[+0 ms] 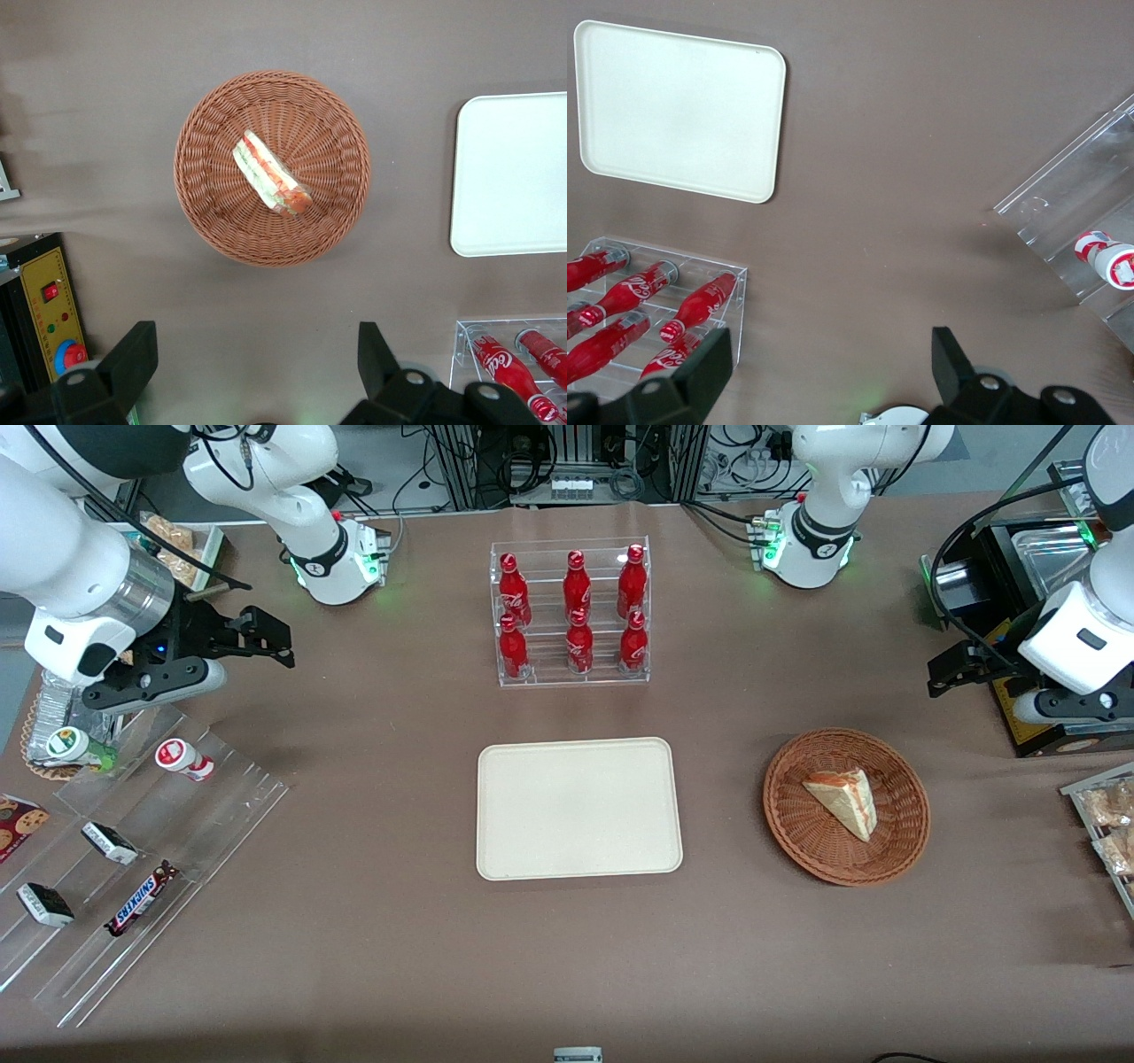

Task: Place sandwich from basket to tray
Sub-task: 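Move the left gripper over the wicker basket toward the sandwich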

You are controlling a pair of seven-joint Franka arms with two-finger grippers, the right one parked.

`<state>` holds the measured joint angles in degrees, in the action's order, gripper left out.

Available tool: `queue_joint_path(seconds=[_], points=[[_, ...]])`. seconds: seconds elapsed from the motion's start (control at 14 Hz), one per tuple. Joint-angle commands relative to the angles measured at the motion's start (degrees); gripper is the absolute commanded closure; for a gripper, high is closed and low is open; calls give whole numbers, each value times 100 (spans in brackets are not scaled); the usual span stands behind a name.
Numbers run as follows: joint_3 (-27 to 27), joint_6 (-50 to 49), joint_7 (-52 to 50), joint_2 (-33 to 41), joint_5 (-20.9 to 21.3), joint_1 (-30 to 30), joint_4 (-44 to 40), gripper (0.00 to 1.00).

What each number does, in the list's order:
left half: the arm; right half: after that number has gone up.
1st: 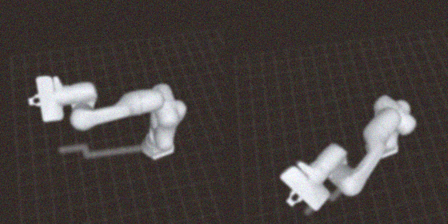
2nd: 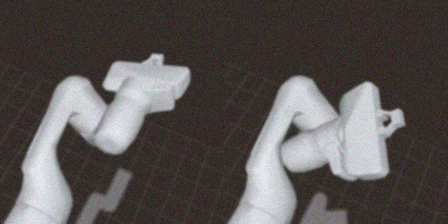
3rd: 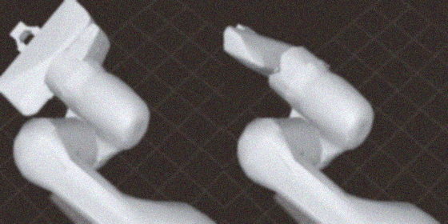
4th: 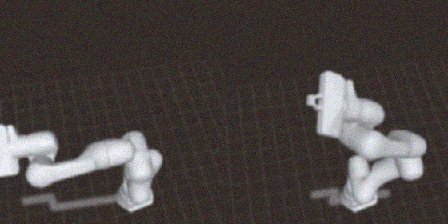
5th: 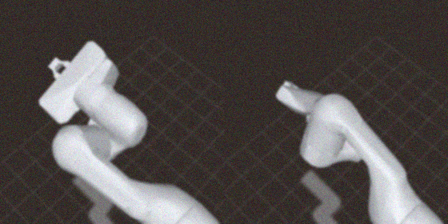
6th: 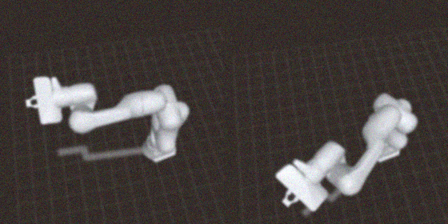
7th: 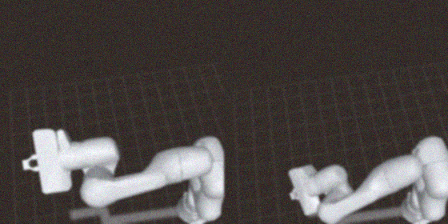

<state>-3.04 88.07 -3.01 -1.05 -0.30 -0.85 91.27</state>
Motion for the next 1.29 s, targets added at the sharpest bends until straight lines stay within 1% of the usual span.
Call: queue_joint_path(seconds=[0.0, 0.36, 0.57, 0.79, 0.93, 1.0, 1.21], points=[[14, -9, -42, -53, -23, -29, -92, 0], [14, -1, -77, -106, -6, -38, 101, 0], [31, 192, -94, -561, 3, -11, 189, 0], [57, 692, -103, -1150, 30, -3, 347, 0], [57, 1175, -112, -1423, 318, -29, 627, 0], [57, 1482, -147, -1459, 389, -29, 855, 0], [57, 2659, -584, -1425, 399, -29, 1769, 0]])
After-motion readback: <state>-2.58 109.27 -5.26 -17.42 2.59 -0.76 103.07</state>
